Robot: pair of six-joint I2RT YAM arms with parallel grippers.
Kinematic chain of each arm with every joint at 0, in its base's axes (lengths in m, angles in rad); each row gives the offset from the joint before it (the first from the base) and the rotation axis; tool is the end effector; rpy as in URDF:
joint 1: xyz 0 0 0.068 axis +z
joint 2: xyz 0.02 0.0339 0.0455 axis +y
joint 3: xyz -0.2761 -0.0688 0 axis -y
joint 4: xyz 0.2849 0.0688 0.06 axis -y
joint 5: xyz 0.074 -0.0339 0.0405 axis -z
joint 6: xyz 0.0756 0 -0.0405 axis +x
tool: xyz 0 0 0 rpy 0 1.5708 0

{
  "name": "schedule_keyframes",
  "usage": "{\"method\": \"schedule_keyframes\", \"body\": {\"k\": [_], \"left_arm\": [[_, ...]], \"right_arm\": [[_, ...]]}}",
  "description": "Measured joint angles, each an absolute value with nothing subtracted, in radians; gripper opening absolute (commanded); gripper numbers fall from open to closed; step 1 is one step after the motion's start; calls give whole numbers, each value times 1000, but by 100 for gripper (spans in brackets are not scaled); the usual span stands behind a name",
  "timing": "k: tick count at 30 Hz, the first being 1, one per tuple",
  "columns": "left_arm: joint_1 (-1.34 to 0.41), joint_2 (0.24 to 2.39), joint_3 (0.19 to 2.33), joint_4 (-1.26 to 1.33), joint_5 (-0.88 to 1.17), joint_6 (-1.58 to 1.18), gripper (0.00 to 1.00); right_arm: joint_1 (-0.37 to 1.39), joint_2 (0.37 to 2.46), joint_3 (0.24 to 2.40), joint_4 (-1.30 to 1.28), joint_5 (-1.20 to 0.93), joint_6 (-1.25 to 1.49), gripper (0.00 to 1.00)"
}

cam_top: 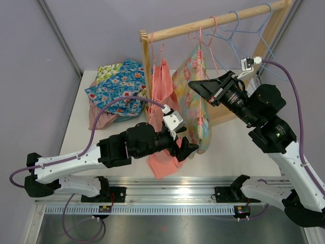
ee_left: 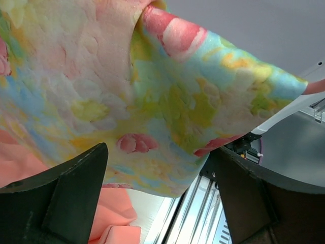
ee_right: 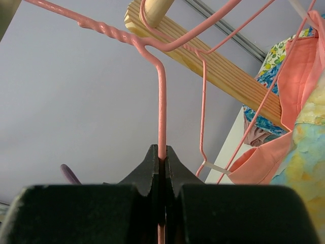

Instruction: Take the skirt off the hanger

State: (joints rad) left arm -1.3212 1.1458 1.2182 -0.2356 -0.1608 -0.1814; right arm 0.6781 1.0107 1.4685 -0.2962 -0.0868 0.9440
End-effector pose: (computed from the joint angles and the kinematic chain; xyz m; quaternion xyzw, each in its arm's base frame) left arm 0.0939 -0.3193 0.4213 0.3663 0.6679 -0.3955 0.5132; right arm 0.1904 0.1618 0.5512 0.0530 0.6458 0.5712 0.5039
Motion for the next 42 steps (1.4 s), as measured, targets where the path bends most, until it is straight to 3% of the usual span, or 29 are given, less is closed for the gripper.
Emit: {"method": "schedule_keyframes", "body": {"k": [1, 7, 9, 11, 13, 20, 31, 38, 42], "left_arm": [[-1321, 1146, 1217, -233, -163, -182, 74], [-1324, 1147, 1209, -210, -183, -190, 48], [-1324, 1147, 1198, -195, -194, -194, 32], [-1324, 1147, 1179, -172, -199, -193, 9], [-1324, 1147, 1159, -149, -200, -195, 0], [-1327, 1147, 1055, -22, -198, -221, 0], [-1393, 1200, 731, 187, -207, -385, 0], [-1461, 1264, 691, 47, -221, -447, 0], [-1503, 1235, 887, -186, -311, -436, 0]], "right_arm": [[678, 1008, 1464, -295, -87, 947, 0], [678, 997, 1445, -281, -87, 955, 0], [678, 993, 1441, -281, -86, 957, 0], [678, 987, 1434, -281, -87, 958, 0], [678, 981, 1427, -281, -86, 959, 0], [678, 993, 1448, -303, -86, 941, 0], [680, 1100, 1682, -457, -65, 856, 0], [680, 1075, 1691, -430, -43, 871, 0], [680, 1012, 1530, -339, -43, 897, 0]]}}
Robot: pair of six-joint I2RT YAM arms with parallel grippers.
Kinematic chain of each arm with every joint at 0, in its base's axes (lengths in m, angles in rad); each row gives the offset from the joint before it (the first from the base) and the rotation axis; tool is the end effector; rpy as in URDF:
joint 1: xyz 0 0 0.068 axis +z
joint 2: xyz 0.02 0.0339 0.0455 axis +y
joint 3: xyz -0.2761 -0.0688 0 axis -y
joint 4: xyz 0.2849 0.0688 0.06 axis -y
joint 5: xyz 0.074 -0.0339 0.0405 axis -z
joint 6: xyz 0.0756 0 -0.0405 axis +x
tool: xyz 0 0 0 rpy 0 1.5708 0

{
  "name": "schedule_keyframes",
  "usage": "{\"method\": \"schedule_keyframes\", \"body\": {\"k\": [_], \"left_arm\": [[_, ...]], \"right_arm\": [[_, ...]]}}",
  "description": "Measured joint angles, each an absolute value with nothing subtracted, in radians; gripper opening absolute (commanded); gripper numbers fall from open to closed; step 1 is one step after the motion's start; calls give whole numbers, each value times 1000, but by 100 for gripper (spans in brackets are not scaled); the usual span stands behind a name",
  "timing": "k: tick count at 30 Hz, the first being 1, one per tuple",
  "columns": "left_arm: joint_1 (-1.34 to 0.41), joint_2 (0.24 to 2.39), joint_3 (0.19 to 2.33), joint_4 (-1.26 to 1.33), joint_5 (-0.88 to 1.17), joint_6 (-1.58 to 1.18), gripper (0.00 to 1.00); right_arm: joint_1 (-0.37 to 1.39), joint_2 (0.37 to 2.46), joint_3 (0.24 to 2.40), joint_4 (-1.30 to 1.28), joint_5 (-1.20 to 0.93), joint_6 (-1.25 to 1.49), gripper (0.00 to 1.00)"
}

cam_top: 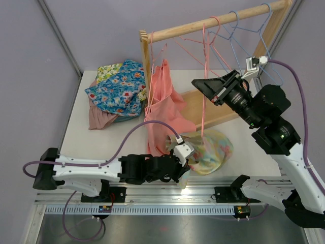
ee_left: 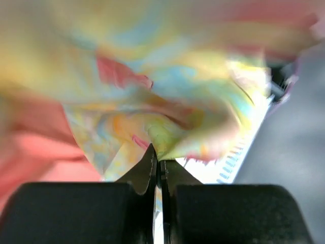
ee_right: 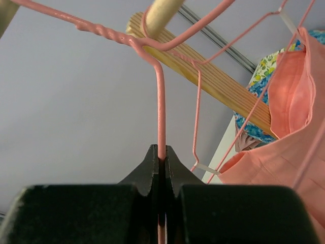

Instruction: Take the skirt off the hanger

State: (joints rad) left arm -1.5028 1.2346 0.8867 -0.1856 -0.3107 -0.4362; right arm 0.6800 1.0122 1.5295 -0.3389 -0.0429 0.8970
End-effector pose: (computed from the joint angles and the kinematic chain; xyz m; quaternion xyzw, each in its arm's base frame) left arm 0.0464 -0.3405 0.2592 0.3702 0.7779 -0.3278 0.3879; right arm 0.1836 0.1527 0.5672 0.0531 0.6392 0.5538 0.5310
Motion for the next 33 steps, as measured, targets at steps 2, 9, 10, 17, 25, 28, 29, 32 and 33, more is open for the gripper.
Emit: {"method": "schedule_keyframes", "body": {"k": [2, 9, 10, 17, 25, 28, 29, 32, 33], "left_arm": [[-1535, 1211, 1025, -282, -363, -422, 0], [-1625, 1131, 1512, -648, -595, -373, 0], [-1626, 1122, 1548, -688, -625, -368, 0], [-1630, 1135, 1781, -970, -793, -307, 0], [-1630, 1188, 2106, -1066, -975, -137, 0], [-1630, 1175, 2135, -1019, -1065, -23, 0], [-1630, 1158, 2113, -970, -1095, 28, 0], [-1630, 1050, 1924, -717, -1177, 218, 0], [-1630, 1013, 1851, -630, -1198, 285, 0]], "right_arm": [[680, 992, 1457, -307, -44, 910, 0], [680, 1075, 1442, -248, -46, 928, 0], [679, 1101, 1462, -244, -46, 926, 0], [595, 1291, 1642, -193, -102, 929, 0], [521, 1402, 1697, -168, -155, 955, 0], [519, 1397, 1642, -139, -169, 966, 0], [519, 1389, 1613, -125, -173, 970, 0], [519, 1362, 1531, -118, -177, 978, 0], [519, 1350, 1501, -114, -177, 980, 0]]}}
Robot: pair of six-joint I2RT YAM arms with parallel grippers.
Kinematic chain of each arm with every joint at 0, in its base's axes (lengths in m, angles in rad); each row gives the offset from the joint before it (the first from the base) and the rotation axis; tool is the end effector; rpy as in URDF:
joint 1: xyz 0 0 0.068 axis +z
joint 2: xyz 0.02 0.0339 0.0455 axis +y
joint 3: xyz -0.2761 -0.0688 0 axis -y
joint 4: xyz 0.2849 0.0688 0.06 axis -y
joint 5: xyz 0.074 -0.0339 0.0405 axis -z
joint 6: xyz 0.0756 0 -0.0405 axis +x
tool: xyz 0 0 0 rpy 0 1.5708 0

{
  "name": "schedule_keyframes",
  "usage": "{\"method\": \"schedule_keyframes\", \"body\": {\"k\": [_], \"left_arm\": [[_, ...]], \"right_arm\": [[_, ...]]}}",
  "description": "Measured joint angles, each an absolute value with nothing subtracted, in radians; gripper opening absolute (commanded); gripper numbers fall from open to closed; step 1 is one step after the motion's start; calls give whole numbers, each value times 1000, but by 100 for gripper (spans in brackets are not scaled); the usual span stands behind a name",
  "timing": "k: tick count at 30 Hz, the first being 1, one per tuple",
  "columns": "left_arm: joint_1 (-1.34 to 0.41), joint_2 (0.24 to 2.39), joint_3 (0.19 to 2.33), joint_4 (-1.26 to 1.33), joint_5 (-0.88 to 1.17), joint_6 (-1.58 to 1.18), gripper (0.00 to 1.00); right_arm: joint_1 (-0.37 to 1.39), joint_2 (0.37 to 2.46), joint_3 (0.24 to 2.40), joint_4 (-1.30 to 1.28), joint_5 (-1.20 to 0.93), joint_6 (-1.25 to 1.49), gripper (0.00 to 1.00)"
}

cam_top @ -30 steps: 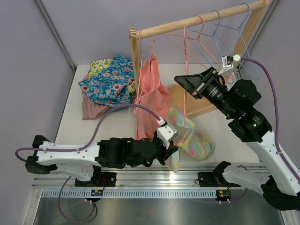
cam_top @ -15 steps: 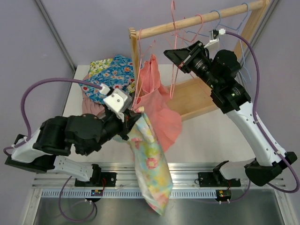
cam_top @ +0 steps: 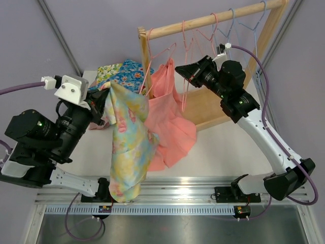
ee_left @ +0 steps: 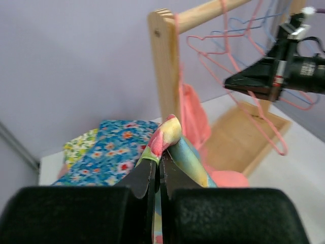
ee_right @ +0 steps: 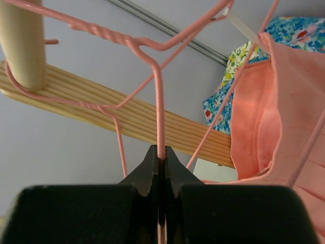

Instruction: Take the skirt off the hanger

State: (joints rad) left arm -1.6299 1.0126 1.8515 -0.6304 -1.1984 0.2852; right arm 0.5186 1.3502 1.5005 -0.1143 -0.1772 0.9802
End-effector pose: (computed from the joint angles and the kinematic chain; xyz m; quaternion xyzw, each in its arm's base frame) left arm 0.0633 -0.1228 0.6207 0.1731 0.6576 -0.1217 0.7231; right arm 0.3240 0.2002 0.4902 0.0962 0.6878 0.5333 0.4830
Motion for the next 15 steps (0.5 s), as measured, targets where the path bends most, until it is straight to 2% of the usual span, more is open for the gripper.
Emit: {"method": "schedule_keyframes", "body": {"k": [4, 8, 11, 15], "left_arm": [[-1630, 908, 1702, -390, -1243, 462, 0], [-1628, 852, 1619, -266, -1266, 553, 0], [-1573, 881, 1604, -267, -1281, 574, 0], [-1381, 997, 1634, -411, -1254, 519, 0]], "right_arm": [[518, 1296, 1420, -65, -176, 992, 0], [516, 1238, 1355, -36, -176, 1004, 0], [516, 1209, 1311, -12, -178, 1007, 0], [516, 1173, 1283, -1, -176, 1007, 0]]}}
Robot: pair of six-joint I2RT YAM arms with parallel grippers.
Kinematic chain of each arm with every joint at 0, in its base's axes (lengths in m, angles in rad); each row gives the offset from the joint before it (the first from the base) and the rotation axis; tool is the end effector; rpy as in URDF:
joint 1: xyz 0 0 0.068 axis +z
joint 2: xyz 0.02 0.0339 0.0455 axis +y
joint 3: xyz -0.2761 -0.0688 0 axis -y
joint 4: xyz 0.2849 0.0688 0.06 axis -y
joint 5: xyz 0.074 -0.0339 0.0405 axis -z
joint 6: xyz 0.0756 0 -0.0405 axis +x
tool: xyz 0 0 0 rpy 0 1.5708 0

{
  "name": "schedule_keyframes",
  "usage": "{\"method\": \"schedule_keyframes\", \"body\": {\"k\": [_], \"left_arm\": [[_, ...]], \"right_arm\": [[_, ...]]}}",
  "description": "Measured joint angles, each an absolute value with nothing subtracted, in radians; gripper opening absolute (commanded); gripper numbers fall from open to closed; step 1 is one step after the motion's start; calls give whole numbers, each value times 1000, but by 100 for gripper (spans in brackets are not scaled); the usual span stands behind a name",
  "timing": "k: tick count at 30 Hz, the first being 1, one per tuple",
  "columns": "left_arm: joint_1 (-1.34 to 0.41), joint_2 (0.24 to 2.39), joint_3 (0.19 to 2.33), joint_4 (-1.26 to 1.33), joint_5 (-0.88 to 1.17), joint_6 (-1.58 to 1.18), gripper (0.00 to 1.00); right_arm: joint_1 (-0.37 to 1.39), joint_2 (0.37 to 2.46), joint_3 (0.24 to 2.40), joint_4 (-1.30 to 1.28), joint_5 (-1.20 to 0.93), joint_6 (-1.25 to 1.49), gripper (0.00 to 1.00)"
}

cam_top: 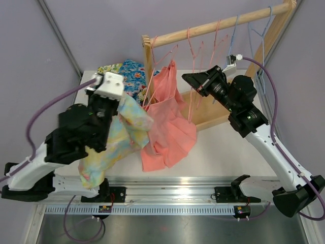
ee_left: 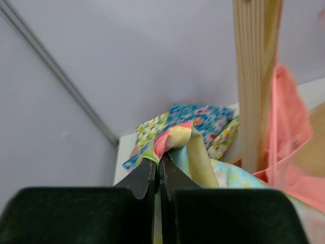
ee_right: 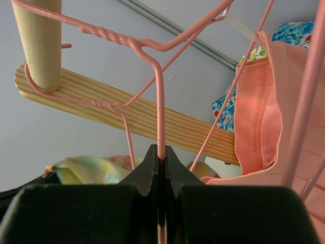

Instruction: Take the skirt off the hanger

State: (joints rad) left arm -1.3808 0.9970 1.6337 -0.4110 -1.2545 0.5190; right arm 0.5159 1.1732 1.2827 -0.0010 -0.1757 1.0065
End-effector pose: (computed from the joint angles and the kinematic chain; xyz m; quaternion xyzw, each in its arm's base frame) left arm 0.1005 -0.1422 0.5848 0.1432 0.6669 0.0677 0.7282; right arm 0.2869 0.1779 0.4749 0.0982 0.6611 0.5539 0.4965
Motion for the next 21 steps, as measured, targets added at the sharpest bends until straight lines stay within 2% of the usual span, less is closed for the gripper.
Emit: {"method": "schedule_keyframes", "body": {"k": [5, 6, 9, 10, 11, 16, 21], "left_arm": [[-1074, 1109, 1638, -560, -1106, 439, 0], [-990, 1118, 1641, -578, -1069, 418, 0], [-750, 1138, 1679, -615, -986, 360, 0], [-675, 1150, 1710, -627, -954, 338, 0], [-614, 1165, 1749, -635, -923, 313, 0], [-386, 1294, 1972, -635, -778, 207, 0], [-333, 1465, 2154, -622, -646, 167, 0]], "right_arm": [[516, 1121, 1269, -39, -155, 990, 0], [516, 1111, 1269, -49, -147, 986, 13], [516, 1077, 1268, -95, -121, 974, 64], [516, 1067, 1265, -121, -120, 964, 91], [516, 1056, 1260, -147, -116, 956, 99], [516, 999, 1215, -247, -91, 920, 99], [516, 896, 1100, -296, -67, 893, 99]]}}
